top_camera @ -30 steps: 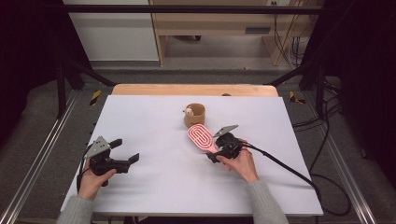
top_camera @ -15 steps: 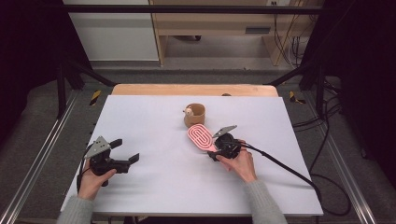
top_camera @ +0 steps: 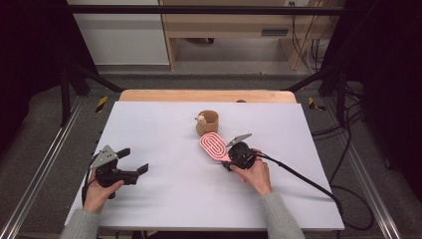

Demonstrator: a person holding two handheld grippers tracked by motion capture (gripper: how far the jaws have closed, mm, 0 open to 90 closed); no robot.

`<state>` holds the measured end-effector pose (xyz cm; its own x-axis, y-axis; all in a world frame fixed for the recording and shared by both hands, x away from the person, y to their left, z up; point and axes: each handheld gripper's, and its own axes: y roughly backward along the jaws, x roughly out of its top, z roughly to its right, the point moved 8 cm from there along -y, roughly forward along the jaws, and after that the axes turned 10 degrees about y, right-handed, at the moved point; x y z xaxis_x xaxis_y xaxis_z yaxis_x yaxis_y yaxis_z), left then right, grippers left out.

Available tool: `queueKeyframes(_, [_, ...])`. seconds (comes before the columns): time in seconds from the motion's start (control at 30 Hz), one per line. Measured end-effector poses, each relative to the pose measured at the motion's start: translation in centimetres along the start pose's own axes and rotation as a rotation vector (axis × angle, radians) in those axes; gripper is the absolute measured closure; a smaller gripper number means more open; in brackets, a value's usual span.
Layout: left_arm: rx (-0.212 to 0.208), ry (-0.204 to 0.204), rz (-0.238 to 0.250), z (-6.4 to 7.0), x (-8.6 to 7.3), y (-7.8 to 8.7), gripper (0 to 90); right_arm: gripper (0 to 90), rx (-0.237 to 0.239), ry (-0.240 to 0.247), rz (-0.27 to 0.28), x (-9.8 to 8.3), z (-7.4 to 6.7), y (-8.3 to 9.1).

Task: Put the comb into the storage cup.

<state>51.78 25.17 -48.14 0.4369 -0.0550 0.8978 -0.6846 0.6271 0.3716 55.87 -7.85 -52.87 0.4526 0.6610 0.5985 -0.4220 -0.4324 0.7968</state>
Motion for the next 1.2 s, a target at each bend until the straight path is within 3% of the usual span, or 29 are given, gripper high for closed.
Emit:
queueKeyframes(0.37, [0.000, 0.000, 0.000, 0.01, 0.01, 0.00, 1.4, 67.5, 0.001, -0.002, -0.006, -0.04, -0.11, -0.07])
queueKeyframes(1.2, [0.000, 0.003, 0.003, -0.02, 0.04, 0.04, 1.4, 69.3, -0.005, 0.003, -0.010, -0.08, -0.16, 0.08])
